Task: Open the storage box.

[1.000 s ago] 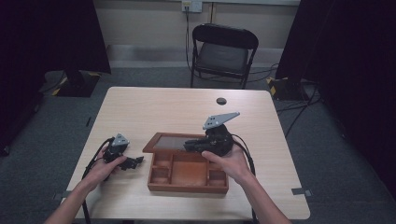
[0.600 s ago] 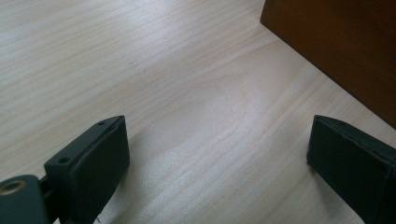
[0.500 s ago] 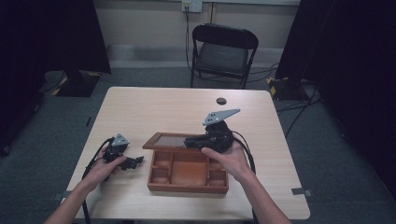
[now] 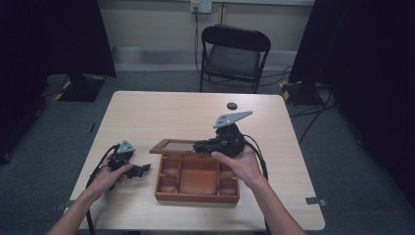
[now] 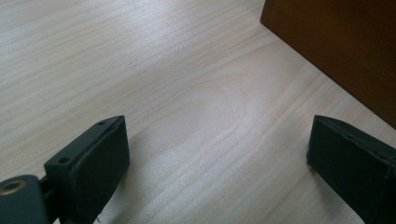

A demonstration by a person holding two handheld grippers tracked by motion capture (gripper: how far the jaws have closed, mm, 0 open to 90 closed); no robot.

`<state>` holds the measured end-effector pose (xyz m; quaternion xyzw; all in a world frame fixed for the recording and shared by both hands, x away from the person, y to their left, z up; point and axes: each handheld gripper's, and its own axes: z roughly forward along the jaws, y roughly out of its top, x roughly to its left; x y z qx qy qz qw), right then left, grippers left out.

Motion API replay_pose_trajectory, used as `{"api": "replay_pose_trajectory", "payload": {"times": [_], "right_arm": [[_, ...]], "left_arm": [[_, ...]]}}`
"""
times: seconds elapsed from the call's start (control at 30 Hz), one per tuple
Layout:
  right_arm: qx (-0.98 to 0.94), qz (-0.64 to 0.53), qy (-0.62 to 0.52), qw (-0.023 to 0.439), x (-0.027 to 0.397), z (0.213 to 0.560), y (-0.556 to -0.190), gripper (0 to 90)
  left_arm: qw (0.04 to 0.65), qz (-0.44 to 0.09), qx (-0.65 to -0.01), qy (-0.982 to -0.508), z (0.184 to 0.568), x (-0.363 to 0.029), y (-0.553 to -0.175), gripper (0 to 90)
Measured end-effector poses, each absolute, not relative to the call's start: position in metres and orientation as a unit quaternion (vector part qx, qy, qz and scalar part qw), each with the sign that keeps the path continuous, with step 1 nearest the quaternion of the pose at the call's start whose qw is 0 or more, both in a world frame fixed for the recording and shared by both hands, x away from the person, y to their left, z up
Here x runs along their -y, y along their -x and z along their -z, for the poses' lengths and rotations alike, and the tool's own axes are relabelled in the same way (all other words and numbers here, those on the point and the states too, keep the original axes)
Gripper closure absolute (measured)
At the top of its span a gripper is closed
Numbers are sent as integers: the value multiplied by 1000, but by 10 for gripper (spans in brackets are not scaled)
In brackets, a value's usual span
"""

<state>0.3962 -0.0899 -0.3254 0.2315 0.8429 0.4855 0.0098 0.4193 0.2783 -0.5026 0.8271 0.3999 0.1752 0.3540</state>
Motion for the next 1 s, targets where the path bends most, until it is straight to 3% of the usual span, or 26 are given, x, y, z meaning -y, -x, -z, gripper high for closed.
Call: {"api": "replay_pose_trajectory", "payload": {"times": [1.0], "right_arm": [[-837, -491, -240, 6, 91, 320, -404, 831]], "left_arm": [[354, -175, -400, -827, 503, -278, -419, 52]]}}
